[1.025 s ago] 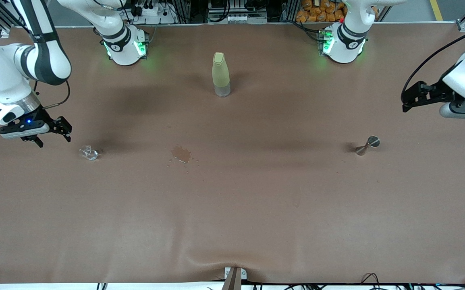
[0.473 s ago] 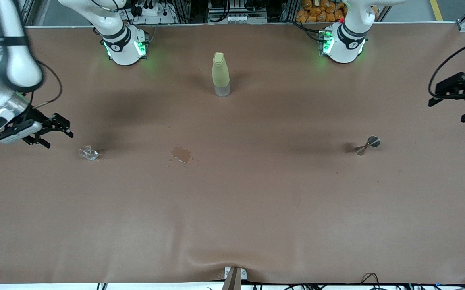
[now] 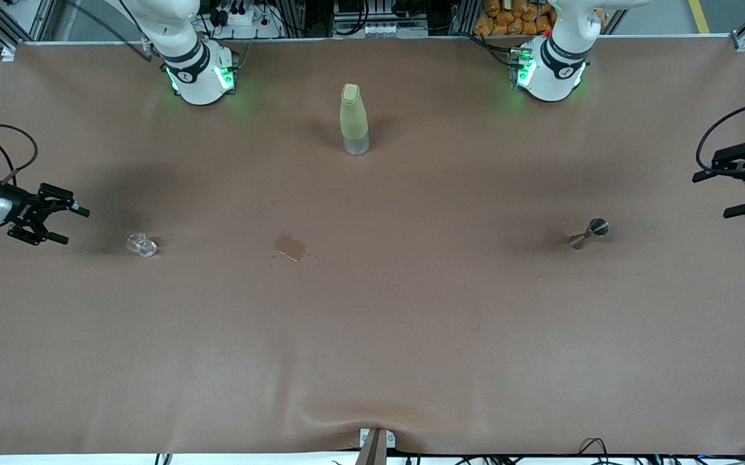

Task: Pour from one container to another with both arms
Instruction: 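Lower the right gripper to the glass cup while the left gripper reaches the jigger, then close the right gripper on the glass cup while the left gripper grasps the jigger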

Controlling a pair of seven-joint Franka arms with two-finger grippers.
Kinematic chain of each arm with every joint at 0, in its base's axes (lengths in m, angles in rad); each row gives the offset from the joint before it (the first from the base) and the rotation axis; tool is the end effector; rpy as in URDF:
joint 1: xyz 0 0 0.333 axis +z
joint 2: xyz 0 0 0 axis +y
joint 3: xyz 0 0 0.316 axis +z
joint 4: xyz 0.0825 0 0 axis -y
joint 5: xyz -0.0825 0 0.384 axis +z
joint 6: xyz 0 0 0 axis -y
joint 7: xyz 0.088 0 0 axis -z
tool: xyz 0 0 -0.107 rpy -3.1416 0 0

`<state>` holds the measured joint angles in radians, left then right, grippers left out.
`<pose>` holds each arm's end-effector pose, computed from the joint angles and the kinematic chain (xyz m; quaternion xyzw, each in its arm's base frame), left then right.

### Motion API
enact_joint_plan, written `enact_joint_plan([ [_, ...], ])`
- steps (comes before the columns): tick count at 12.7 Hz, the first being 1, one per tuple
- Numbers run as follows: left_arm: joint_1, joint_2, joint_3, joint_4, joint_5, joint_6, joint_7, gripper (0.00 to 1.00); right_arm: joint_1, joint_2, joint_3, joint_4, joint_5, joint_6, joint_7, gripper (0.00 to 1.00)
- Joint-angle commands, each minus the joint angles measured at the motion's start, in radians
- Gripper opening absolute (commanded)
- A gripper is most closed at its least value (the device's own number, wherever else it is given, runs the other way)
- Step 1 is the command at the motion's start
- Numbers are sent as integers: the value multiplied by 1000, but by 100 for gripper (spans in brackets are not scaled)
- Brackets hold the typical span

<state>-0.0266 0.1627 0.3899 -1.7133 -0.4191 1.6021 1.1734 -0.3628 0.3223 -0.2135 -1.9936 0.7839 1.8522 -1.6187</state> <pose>0.5615 0.1554 0.4806 0.9106 -0.3521 0.0303 0.2141 0.5036 -0.2575 0.2888 -0.8846 -0.2906 -0.1755 0.3196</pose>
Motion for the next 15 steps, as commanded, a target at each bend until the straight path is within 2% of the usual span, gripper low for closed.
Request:
enact_joint_plan([
  [1, 2, 92, 21, 12, -24, -7, 184, 100, -68, 101, 16, 58, 142, -177, -259, 100],
  [3, 14, 173, 26, 14, -67, -8, 299, 100, -97, 182, 16, 119, 176, -293, -369, 100],
  [5, 25, 246, 32, 12, -160, -16, 415, 100, -128, 279, 17, 208, 178, -330, -467, 100],
  [6, 37, 286, 35, 14, -226, -60, 460, 100, -140, 320, 17, 234, 176, -346, -484, 100],
  [9, 42, 403, 105, 21, -458, -189, 644, 100, -145, 342, 17, 254, 169, -360, -539, 100],
  [10, 40, 425, 130, 21, -492, -206, 707, 100, -146, 351, 17, 256, 169, -361, -544, 100],
  [15, 79, 564, 135, 14, -667, -286, 1012, 100, -147, 432, 26, 303, 195, -360, -748, 100],
])
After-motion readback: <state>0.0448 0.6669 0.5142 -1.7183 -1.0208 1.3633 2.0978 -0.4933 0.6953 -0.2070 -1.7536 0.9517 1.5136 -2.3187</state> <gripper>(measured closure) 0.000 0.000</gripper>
